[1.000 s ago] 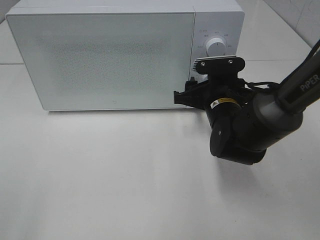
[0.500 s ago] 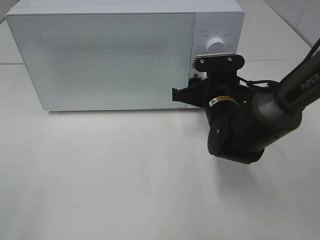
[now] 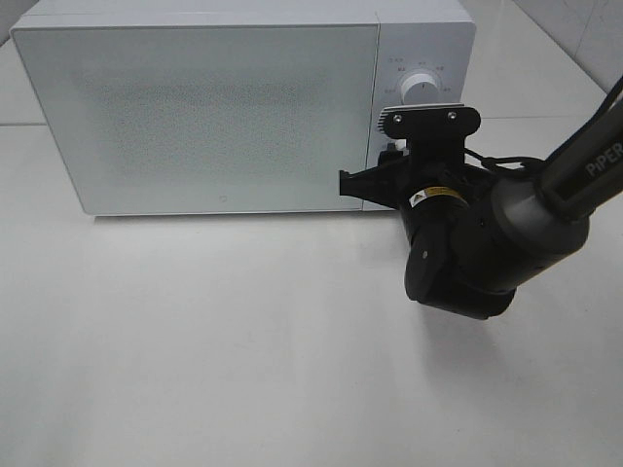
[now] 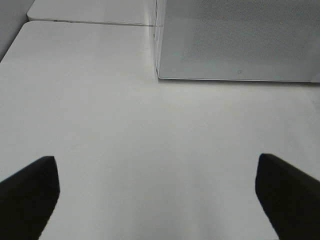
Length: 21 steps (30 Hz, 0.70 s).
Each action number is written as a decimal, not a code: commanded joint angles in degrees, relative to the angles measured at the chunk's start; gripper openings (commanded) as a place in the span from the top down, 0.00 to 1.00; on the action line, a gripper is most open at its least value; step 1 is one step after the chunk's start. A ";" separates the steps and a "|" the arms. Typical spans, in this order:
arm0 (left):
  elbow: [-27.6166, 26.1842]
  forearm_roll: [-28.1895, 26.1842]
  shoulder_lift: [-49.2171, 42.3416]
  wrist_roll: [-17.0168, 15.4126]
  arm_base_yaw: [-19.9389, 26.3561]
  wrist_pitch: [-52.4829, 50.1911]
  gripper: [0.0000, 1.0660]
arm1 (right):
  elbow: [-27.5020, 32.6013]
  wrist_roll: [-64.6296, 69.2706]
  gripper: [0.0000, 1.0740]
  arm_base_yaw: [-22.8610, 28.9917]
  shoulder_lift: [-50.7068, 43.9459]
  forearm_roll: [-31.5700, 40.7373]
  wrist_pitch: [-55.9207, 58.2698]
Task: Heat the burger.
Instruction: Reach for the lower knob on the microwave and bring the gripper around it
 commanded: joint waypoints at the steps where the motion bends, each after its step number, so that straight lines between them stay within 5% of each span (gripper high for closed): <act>1: 0.11 -0.23 -0.86 0.00 0.17 0.06 0.06 | -0.86 -0.40 1.00 -0.34 -1.09 -1.43 -6.25; 9: 0.11 -0.23 -0.86 0.00 0.17 0.06 0.06 | -0.86 8.65 1.00 -0.46 -1.09 -5.56 -7.45; 21: 0.11 -0.23 -0.86 0.00 0.17 0.06 0.06 | -0.86 51.74 1.00 -0.52 -1.09 -11.80 -10.43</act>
